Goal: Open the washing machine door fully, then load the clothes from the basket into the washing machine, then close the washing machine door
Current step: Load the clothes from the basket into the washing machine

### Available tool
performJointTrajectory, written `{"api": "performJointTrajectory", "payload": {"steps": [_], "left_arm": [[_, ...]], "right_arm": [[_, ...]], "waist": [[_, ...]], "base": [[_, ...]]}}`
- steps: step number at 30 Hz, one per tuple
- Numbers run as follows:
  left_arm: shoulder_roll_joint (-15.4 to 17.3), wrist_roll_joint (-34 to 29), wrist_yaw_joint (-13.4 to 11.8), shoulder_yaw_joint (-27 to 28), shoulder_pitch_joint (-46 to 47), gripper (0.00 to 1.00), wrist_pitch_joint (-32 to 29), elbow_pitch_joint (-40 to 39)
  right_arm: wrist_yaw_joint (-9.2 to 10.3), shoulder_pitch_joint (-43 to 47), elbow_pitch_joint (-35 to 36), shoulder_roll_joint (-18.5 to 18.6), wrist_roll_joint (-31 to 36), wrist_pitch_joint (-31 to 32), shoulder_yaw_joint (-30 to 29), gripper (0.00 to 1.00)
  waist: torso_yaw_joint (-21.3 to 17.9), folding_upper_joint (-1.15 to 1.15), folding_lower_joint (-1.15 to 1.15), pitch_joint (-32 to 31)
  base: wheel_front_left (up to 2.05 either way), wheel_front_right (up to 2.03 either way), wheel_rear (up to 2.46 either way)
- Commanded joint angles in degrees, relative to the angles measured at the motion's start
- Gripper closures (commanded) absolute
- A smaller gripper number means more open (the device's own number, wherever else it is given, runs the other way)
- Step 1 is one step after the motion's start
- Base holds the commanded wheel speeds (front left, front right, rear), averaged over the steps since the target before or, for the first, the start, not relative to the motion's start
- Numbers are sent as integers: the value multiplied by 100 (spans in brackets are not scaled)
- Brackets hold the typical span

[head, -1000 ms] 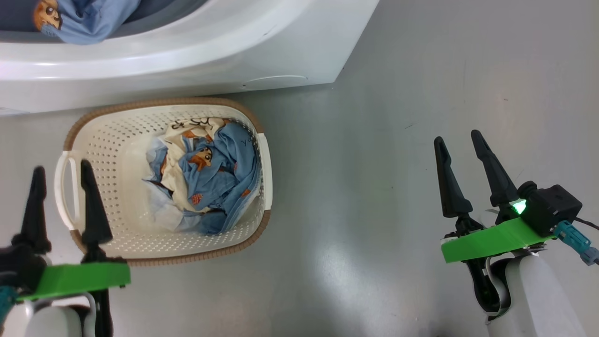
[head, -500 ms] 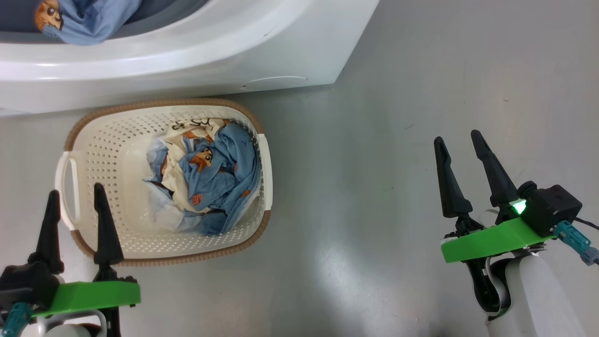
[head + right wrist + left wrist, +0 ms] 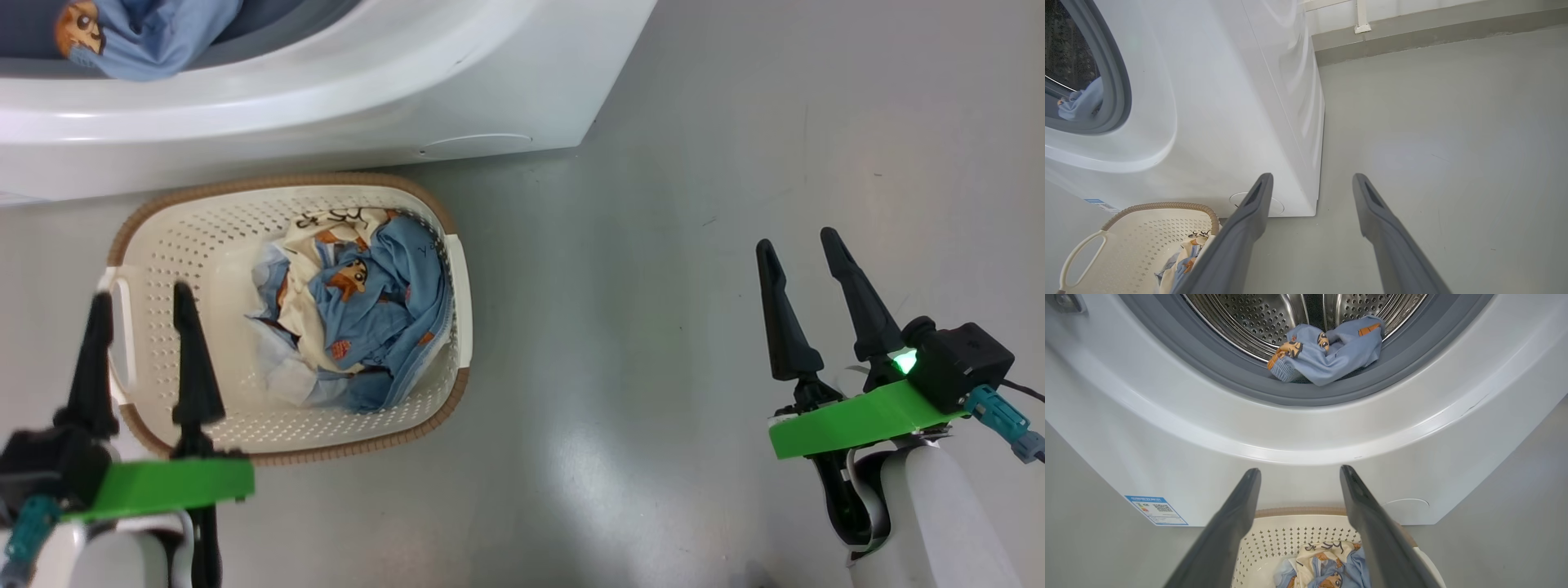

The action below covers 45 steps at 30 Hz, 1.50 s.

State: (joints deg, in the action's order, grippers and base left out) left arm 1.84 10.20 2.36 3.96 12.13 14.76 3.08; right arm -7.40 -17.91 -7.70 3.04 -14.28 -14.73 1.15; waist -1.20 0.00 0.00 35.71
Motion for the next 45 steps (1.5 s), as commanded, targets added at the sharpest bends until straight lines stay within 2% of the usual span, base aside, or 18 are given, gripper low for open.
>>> {"api": "performJointTrajectory", "payload": {"steps": [1,10,23,33,45], "left_arm": [[104,-40,54,140,163,0,24,-184],[209,-167,228,76,1062,0,24,-57],[470,-52,341,-142,2731,0,-380,984],[816,196,413,-231,3894,0,-1642,2158],[1017,591,460,-346,4726,0,-3274,3302]], "right_arm": [[-9,46,106,-16,-22,-27,157,0],[-9,31,86,-16,-72,-27,188,0],[-9,22,54,-16,-209,-27,285,0],[-9,24,44,-16,-299,-27,298,0],[-9,25,12,-16,-364,-27,367,0]], "waist": [[-13,0,0,-3],[-74,0,0,-22],[-221,0,0,-32],[-290,0,0,11],[-350,0,0,113]], "base": [[0,0,0],[0,0,0],[0,0,0],[0,0,0],[0,0,0]]}}
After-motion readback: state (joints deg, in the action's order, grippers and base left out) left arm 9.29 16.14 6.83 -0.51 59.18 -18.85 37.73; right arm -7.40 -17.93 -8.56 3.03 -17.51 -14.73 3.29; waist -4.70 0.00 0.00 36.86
